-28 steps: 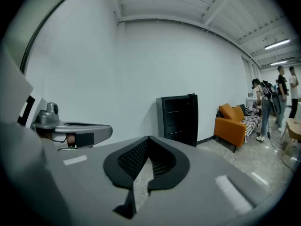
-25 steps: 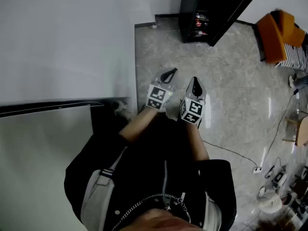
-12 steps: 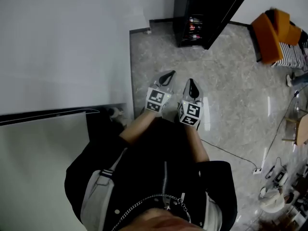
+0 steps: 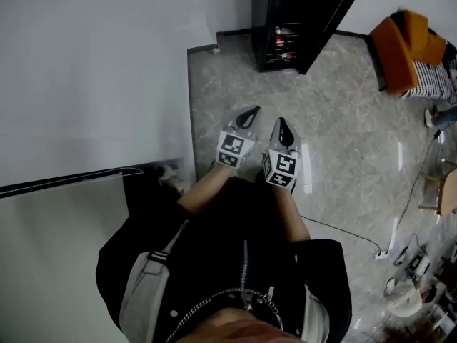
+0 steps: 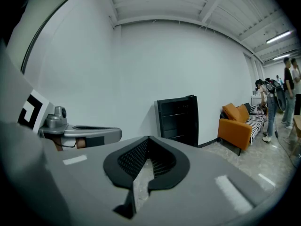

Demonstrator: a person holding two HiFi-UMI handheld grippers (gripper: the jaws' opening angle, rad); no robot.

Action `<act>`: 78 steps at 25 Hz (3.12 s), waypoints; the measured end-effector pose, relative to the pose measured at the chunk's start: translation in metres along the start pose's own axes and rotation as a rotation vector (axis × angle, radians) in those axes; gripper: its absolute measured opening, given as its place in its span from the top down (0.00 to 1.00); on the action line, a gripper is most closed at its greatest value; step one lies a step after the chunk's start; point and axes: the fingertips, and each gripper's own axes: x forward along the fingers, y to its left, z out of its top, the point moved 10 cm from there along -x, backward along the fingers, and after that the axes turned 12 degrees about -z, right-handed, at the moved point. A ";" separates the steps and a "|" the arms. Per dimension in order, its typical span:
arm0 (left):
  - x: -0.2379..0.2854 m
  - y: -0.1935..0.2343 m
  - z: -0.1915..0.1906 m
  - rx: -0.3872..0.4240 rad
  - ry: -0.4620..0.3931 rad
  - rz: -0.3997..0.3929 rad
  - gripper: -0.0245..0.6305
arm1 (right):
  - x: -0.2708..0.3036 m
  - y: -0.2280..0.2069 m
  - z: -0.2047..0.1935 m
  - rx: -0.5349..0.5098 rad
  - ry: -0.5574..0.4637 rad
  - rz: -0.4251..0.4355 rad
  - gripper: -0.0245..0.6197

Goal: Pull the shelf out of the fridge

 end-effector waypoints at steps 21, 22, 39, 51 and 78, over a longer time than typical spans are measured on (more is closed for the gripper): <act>0.122 -0.029 0.031 0.006 0.003 0.079 0.95 | 0.063 -0.111 0.039 -0.015 -0.012 0.081 0.96; 0.127 -0.032 0.031 0.008 0.003 0.085 0.95 | 0.063 -0.118 0.039 -0.016 -0.010 0.087 0.96; 0.166 -0.064 0.031 0.021 0.027 0.093 0.95 | 0.063 -0.173 0.035 0.022 -0.001 0.078 0.96; 0.208 -0.061 0.042 0.011 0.010 0.076 0.95 | 0.086 -0.199 0.051 -0.001 -0.017 0.077 0.96; 0.304 0.047 0.081 -0.019 -0.034 0.104 0.95 | 0.225 -0.199 0.104 -0.069 0.001 0.123 0.96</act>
